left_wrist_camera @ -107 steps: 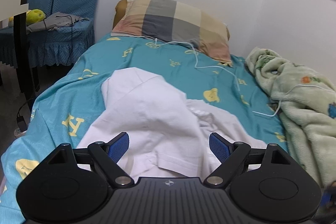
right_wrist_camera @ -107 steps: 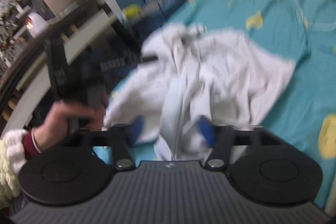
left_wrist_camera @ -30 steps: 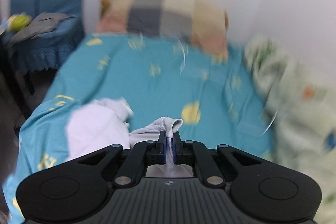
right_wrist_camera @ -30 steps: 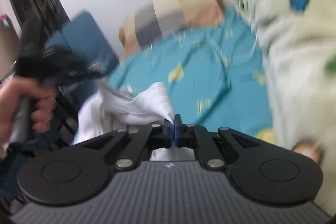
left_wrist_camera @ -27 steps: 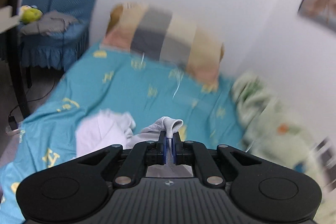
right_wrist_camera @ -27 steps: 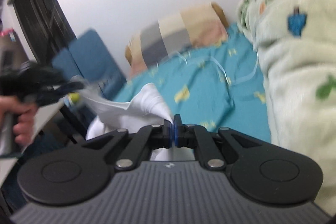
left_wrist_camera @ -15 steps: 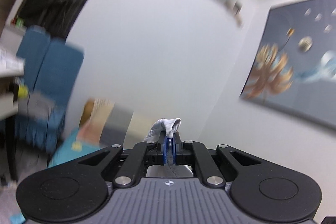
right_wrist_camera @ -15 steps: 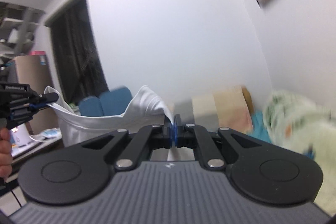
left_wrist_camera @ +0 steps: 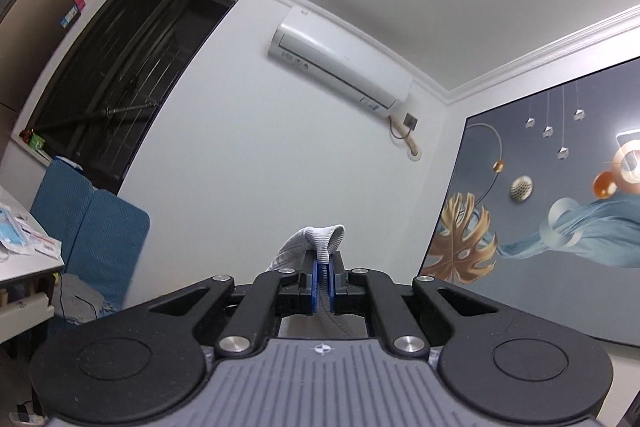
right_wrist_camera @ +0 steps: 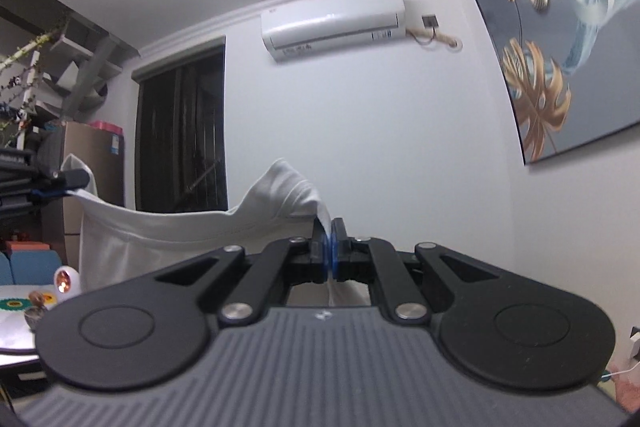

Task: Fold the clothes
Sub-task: 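Lift the T-shirt high with both grippers and shake it out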

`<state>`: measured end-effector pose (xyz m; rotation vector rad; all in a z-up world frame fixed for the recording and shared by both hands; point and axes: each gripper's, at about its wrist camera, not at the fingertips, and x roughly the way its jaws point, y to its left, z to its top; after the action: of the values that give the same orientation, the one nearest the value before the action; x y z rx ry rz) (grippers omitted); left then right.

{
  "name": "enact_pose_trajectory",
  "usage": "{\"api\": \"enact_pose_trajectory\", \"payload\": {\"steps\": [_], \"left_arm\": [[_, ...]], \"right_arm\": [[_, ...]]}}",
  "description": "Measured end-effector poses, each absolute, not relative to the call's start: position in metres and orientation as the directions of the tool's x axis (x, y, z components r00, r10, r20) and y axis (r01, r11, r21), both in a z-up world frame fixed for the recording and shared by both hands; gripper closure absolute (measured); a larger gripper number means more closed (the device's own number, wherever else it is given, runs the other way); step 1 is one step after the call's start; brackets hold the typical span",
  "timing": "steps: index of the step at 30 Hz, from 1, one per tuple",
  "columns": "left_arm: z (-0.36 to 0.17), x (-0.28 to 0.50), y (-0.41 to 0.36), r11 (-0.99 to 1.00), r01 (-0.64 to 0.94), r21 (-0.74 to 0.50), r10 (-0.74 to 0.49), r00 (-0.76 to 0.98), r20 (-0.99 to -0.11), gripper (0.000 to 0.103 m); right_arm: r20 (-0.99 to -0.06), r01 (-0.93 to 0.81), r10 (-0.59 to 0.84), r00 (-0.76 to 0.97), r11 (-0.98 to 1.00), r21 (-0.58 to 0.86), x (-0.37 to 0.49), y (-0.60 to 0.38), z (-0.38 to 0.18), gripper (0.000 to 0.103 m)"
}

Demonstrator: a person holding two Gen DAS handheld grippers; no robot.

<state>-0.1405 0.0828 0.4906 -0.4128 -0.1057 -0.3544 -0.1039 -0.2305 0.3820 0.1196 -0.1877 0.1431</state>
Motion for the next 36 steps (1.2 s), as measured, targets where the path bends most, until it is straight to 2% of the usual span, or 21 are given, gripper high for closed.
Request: {"api": "enact_pose_trajectory", "payload": {"steps": [8, 11, 15, 24, 31, 36], "left_arm": [[0.505, -0.209, 0.099, 0.867, 0.346, -0.358, -0.306, 0.937, 0.165, 0.097], [0.49, -0.205, 0.095, 0.871, 0.342, -0.353, -0.31, 0.94, 0.145, 0.097], [0.453, -0.168, 0.085, 0.88, 0.32, -0.351, -0.305, 0.947, 0.099, 0.097], [0.336, 0.009, 0.091, 0.888, 0.225, -0.401, -0.246, 0.969, -0.001, 0.097], [0.239, 0.212, 0.076, 0.92, 0.14, -0.366, -0.191, 0.975, -0.109, 0.097], [0.128, 0.363, 0.054, 0.944, 0.096, -0.317, -0.159, 0.971, -0.181, 0.097]], "right_arm": [[0.232, -0.135, 0.115, 0.966, 0.988, 0.072, -0.159, -0.221, 0.41, 0.098], [0.208, -0.12, 0.104, 0.973, 0.991, 0.066, -0.152, -0.224, 0.401, 0.098], [0.129, -0.11, 0.099, 0.987, 0.991, 0.079, -0.116, -0.227, 0.368, 0.098], [-0.05, -0.088, 0.094, 0.994, 0.99, 0.108, 0.027, -0.222, 0.276, 0.098], [-0.147, -0.007, 0.015, 0.989, 0.998, 0.055, 0.205, -0.211, 0.198, 0.098], [-0.213, 0.056, -0.046, 0.976, 0.997, 0.043, 0.342, -0.218, 0.104, 0.098]]}}
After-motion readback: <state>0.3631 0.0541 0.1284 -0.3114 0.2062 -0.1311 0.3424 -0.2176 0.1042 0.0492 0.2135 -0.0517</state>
